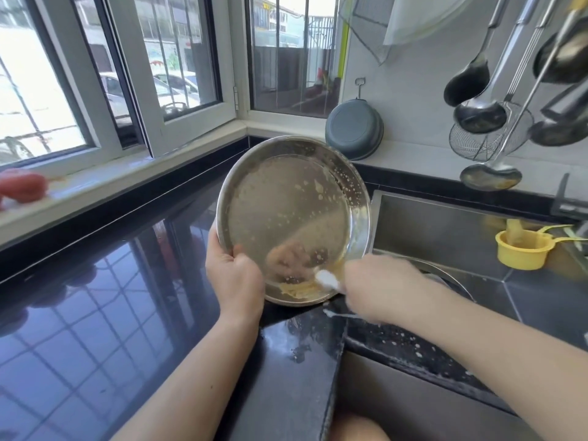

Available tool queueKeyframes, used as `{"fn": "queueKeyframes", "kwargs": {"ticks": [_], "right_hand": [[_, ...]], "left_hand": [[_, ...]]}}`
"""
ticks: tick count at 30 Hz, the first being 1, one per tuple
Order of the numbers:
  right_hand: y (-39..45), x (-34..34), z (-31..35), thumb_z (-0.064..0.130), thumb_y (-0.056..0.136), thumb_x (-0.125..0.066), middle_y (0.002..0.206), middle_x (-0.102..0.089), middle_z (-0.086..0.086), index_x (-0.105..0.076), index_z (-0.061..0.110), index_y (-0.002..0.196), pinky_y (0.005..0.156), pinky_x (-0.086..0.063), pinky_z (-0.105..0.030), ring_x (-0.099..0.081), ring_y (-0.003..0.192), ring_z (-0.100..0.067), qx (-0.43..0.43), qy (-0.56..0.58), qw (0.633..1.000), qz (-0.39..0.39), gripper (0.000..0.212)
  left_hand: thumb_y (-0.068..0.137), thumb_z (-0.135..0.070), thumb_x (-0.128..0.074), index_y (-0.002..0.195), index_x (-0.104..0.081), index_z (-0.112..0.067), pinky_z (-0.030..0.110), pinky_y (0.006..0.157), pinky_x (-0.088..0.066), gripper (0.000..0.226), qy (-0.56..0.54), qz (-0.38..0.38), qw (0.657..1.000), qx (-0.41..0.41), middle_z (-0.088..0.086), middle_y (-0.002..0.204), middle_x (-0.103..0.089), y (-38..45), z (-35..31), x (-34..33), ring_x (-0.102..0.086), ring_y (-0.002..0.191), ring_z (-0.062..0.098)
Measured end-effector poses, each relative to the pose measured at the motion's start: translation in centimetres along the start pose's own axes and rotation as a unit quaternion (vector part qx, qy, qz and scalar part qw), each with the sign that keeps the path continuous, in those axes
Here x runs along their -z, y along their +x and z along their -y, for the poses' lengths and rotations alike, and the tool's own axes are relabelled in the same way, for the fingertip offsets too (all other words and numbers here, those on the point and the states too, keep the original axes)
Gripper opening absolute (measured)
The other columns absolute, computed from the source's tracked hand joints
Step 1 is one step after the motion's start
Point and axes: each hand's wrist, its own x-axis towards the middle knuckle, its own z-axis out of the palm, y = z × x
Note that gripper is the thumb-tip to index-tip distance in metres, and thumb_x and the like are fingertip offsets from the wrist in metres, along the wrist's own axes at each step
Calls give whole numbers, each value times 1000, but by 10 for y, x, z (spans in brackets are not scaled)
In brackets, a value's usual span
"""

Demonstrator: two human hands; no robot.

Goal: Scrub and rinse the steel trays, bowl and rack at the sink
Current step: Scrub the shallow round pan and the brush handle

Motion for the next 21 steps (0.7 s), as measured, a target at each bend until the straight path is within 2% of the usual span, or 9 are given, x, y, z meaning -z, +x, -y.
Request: {"fn": "queueKeyframes", "kwargs": {"ticks": [3, 5, 7, 9, 11, 13, 15, 17, 21], "right_hand": [[7, -16, 12, 16, 94, -49, 75, -53, -2, -55, 19, 83, 58, -40, -31, -51, 67, -22, 59, 91, 993, 37, 13], [7, -18, 9, 15, 96, -47, 74, -49, 0, -50, 22, 76, 58, -39, -30, -49, 71, -24, 71, 102, 991, 50, 22], [5, -15, 2, 14, 96, -48, 72, -44, 3, -50, 26, 68, 59, -39, -30, -51, 76, -27, 66, 98, 991, 59, 30], [1, -11, -3, 16, 95, -49, 72, -45, 5, -57, 36, 62, 60, -40, -30, -53, 78, -26, 60, 98, 991, 74, 40], [-1, -6, -3, 21, 97, -50, 80, -53, 7, -71, 42, 89, 61, -43, -29, -54, 75, -22, 42, 77, 993, 74, 30], [-2, 0, -6, 21, 96, -51, 88, -56, 5, -70, 35, 117, 66, -47, -31, -53, 73, -20, 10, 38, 999, 36, 32], [0, 10, -12, 14, 94, -52, 83, -49, 2, -66, 24, 119, 69, -45, -35, -51, 71, -21, -23, -24, 999, -13, 30], [2, 16, -14, 8, 92, -53, 85, -45, 0, -63, 18, 119, 70, -44, -37, -50, 78, -26, -54, -62, 996, -33, 30], [3, 13, -5, 6, 89, -54, 85, -46, -1, -62, 18, 120, 70, -45, -37, -51, 81, -27, -60, -50, 997, 3, 34]], "left_hand": [[104, -2, -49, 122, -67, -27, 33, 91, -58, 35, -3, -19, 1000, 17, -6, 107, -71, -2, 3, 4, -67, 100, 7], [106, -10, -52, 102, -69, -28, 28, 77, -54, 25, 2, -26, 999, 39, -8, 91, -68, 4, -3, 8, -63, 78, -2], [98, -3, -58, 93, -72, -25, 28, 68, -51, 26, 8, -26, 997, 69, -6, 83, -66, 26, -7, 16, -61, 71, 3], [82, 9, -59, 101, -76, -27, 29, 63, -55, 44, 6, 2, 996, 85, -3, 89, -72, 48, -17, 26, -67, 76, 12], [74, 14, -55, 95, -76, -30, 32, 61, -56, 53, 24, 32, 995, 95, 1, 90, -73, 61, -24, 31, -67, 75, 17], [74, 17, -50, 83, -72, -23, 30, 59, -53, 46, 55, 48, 992, 101, 4, 79, -68, 59, -26, 29, -62, 70, 20], [77, 18, -43, 79, -65, -17, 30, 60, -50, 41, 70, 37, 989, 128, 6, 75, -62, 48, -18, 21, -59, 71, 24], [79, 14, -39, 81, -64, -16, 33, 66, -51, 39, 54, 15, 986, 157, 5, 80, -64, 31, -4, 13, -61, 79, 27], [91, 5, -40, 97, -64, -20, 31, 69, -51, 35, 39, -18, 985, 166, 0, 91, -68, 4, 3, 2, -63, 85, 18]]}}
